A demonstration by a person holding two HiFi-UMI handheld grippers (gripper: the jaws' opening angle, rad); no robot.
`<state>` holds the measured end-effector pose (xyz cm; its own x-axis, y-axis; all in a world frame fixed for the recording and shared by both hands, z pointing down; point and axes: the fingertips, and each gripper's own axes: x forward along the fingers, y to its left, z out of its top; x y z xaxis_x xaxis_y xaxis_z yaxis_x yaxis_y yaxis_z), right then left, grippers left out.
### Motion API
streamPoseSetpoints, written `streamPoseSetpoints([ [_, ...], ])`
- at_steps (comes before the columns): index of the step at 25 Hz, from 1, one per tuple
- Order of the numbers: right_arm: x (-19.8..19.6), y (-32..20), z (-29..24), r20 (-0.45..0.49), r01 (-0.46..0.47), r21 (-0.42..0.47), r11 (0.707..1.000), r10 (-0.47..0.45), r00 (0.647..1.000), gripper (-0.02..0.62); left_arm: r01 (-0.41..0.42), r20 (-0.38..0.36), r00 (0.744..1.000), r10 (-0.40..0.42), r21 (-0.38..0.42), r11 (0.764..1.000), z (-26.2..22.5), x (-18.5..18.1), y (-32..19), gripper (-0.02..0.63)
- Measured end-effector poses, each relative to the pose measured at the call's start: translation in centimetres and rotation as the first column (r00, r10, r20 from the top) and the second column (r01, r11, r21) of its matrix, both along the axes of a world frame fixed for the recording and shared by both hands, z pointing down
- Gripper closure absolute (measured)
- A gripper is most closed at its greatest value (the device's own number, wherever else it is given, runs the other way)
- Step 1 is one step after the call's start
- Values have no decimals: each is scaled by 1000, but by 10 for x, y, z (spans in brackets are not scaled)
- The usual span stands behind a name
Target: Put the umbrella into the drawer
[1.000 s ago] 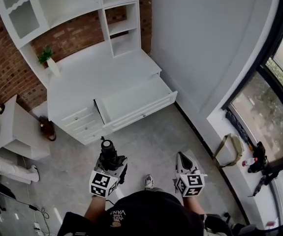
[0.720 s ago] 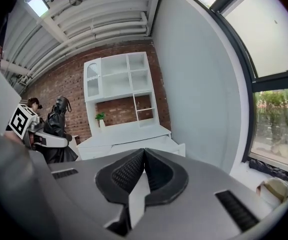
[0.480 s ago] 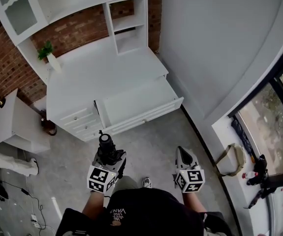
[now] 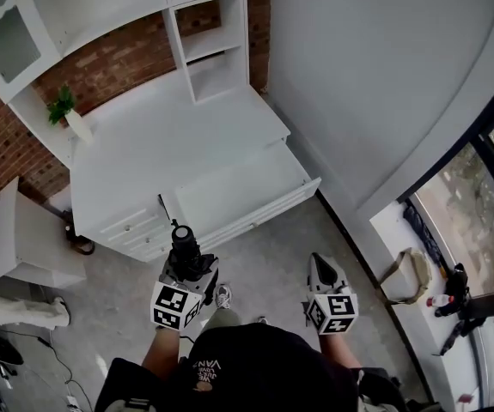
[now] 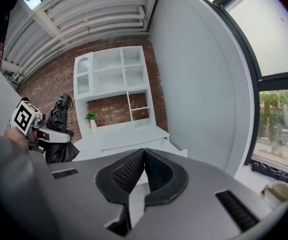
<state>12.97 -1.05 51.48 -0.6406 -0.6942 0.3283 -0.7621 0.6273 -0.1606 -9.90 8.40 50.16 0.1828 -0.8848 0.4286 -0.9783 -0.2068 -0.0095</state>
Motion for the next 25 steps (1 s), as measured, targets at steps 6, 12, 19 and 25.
streamPoseSetpoints([
  [6, -39, -30, -4, -2, -90, 7, 996, 90, 996, 594, -98, -8, 995, 98, -5, 995, -2, -40, -45, 394],
  [12, -79, -49, -8, 0, -172, 19, 985, 173, 985, 594, -196, -11, 981, 195, -13, 981, 3, -77, -84, 394],
  [19, -110, -54, 0, -10, -276, 5, 961, 276, 961, 594, -310, -18, 951, 309, -27, 950, 14, -110, -124, 394],
  [25, -121, -50, 5, -31, -339, -1, 941, 339, 940, 594, -382, -10, 924, 382, -48, 923, 28, -121, -151, 394],
])
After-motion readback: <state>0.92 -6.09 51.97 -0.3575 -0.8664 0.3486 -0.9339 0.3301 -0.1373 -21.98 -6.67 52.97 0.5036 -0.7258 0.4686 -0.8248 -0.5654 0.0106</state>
